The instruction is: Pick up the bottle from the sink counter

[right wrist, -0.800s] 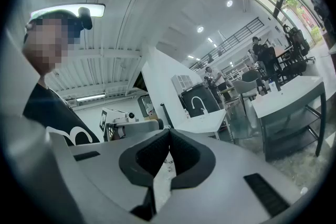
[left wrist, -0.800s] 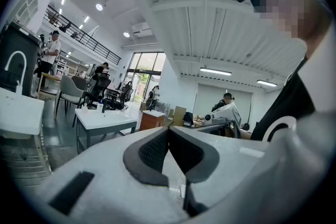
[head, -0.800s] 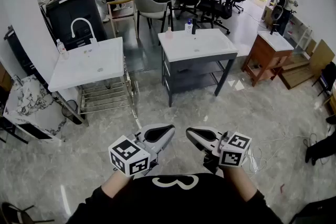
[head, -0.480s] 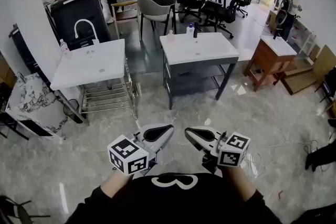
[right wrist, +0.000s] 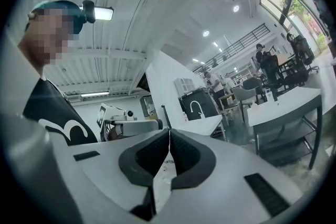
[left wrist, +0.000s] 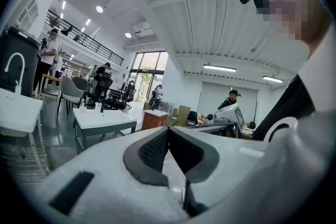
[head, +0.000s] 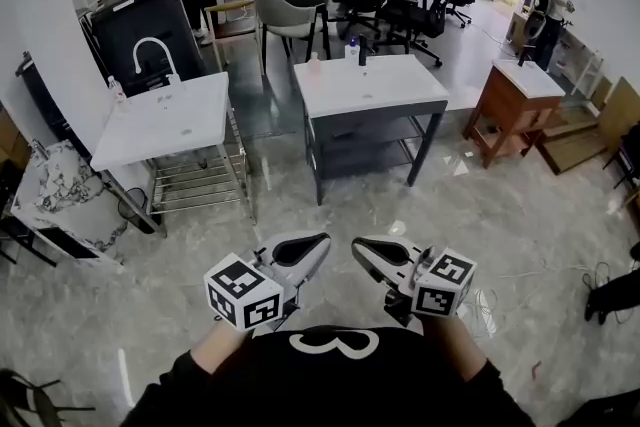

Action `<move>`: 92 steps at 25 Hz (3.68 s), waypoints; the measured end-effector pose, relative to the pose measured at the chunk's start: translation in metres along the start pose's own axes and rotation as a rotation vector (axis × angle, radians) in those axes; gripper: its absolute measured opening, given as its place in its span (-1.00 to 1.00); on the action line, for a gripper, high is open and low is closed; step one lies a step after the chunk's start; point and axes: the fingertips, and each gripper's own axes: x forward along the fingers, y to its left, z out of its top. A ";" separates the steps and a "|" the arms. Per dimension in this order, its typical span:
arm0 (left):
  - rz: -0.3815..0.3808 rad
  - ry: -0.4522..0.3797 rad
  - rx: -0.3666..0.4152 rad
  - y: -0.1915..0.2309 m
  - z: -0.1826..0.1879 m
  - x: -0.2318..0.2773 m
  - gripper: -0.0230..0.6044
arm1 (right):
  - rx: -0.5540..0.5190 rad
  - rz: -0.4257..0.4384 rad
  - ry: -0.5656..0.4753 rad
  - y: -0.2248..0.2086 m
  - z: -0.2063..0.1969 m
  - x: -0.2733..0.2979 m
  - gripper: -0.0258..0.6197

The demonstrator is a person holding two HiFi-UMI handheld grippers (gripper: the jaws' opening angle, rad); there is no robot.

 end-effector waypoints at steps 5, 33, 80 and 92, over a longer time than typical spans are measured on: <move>0.015 -0.001 -0.010 -0.004 -0.003 0.004 -0.88 | 0.025 -0.011 -0.013 -0.007 -0.005 -0.012 -0.88; -0.041 0.088 -0.114 0.210 0.016 0.128 -0.88 | 0.157 -0.088 0.014 -0.214 0.027 0.107 -0.88; 0.120 0.110 -0.118 0.553 0.083 0.396 -0.87 | 0.210 0.027 0.047 -0.612 0.141 0.266 -0.88; 0.213 0.107 -0.107 0.599 0.087 0.434 -0.87 | 0.221 0.063 0.053 -0.668 0.146 0.274 -0.88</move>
